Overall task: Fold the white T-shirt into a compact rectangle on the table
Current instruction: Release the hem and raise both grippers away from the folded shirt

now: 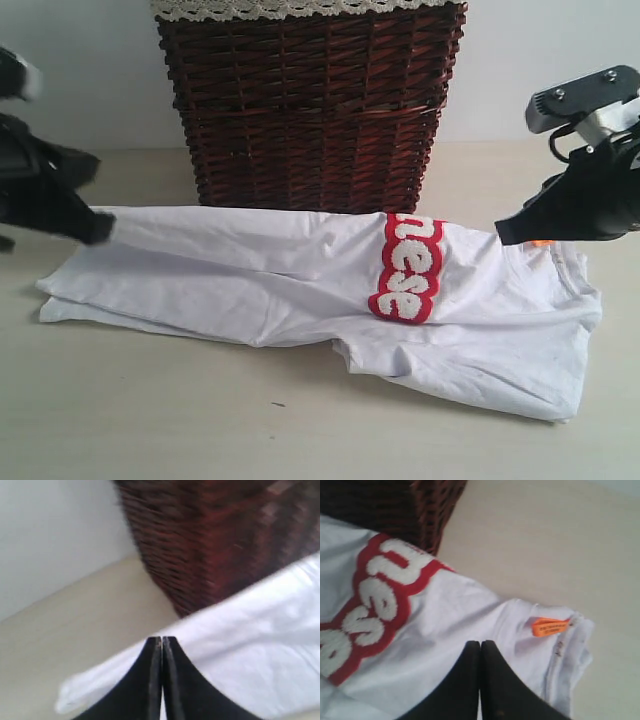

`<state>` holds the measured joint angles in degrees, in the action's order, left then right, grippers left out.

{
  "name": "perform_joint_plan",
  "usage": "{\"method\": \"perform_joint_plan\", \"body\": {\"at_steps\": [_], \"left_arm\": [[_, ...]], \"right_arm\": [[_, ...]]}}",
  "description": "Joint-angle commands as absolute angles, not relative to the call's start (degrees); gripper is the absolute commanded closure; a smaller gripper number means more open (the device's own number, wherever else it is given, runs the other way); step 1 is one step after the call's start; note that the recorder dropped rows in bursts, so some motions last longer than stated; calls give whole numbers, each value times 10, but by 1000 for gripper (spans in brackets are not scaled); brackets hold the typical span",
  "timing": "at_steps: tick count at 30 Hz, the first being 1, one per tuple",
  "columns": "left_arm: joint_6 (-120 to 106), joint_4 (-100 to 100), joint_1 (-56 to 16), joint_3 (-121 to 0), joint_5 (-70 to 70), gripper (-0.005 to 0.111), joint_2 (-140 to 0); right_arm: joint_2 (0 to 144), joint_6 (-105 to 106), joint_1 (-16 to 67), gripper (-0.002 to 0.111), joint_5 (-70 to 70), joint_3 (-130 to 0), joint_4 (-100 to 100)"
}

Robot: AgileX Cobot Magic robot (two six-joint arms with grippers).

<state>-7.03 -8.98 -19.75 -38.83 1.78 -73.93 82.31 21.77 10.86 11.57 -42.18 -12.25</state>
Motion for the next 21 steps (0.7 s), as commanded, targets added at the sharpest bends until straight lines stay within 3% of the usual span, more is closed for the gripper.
{"method": "perform_joint_plan", "body": {"at_steps": [1, 7, 12, 17, 21], "left_arm": [[-75, -170, -301, -388, -94, 107, -755], [-77, -174, -332, -395, -119, 107, -853], [-46, -174, -287, -445, -91, 107, -960], [22, -162, -191, -475, -32, 107, -1080], [22, -162, -194, -475, -75, 107, -1120]], "right_arm": [[831, 229, 131, 108, 128, -428, -123], [845, 229, 133, 108, 127, -428, -123], [875, 228, 133, 108, 97, -428, -123], [923, 228, 133, 108, 66, -436, -119], [928, 228, 133, 108, 72, -440, -120]]}}
